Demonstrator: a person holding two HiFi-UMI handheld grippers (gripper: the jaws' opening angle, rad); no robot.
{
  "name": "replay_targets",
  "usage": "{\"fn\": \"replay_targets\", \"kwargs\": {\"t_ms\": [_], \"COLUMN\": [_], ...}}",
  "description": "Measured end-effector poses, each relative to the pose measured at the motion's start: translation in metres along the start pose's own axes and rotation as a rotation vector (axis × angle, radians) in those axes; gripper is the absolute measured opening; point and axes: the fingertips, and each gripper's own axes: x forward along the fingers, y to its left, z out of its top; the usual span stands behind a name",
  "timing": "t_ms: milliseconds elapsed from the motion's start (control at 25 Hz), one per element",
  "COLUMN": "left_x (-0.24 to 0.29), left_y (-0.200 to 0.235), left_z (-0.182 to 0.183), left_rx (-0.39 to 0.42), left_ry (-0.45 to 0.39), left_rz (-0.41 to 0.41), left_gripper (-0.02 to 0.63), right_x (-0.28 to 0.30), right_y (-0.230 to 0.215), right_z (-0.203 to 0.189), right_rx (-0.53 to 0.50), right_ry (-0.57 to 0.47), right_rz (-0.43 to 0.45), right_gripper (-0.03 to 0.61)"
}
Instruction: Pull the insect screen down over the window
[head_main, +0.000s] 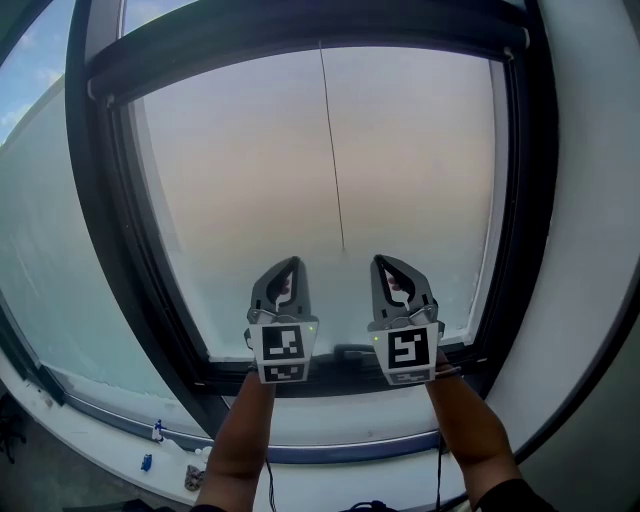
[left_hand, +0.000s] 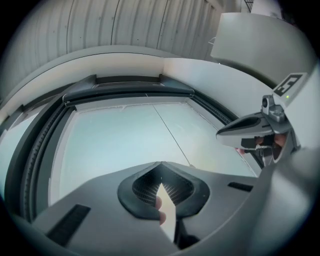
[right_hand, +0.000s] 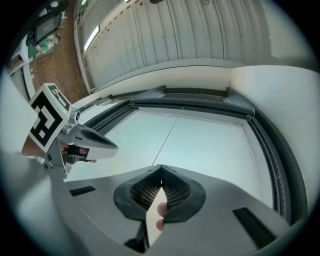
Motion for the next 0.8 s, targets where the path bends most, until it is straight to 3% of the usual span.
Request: {"fn": "replay_targets", "kwargs": {"t_ms": [440, 800], "left_x": [0.043, 0.078], "left_y": [0.053, 0.088], "left_z": [0.074, 0.128], "left_rx": [0.346, 0.565], "left_ry": [-0.088, -0.080], "left_rz": [0.101, 0.213], "left_gripper": [0.003, 0.003], "right_x": [0.055, 0.100], "right_y": [-0.047, -0.070], "right_z": [0.091, 0.128], "right_rx": [-0.336, -0.859], "right_ry": [-0.087, -0.033], "right_rz": [-0.060, -0.083], "right_gripper": [0.002, 0.003]}}
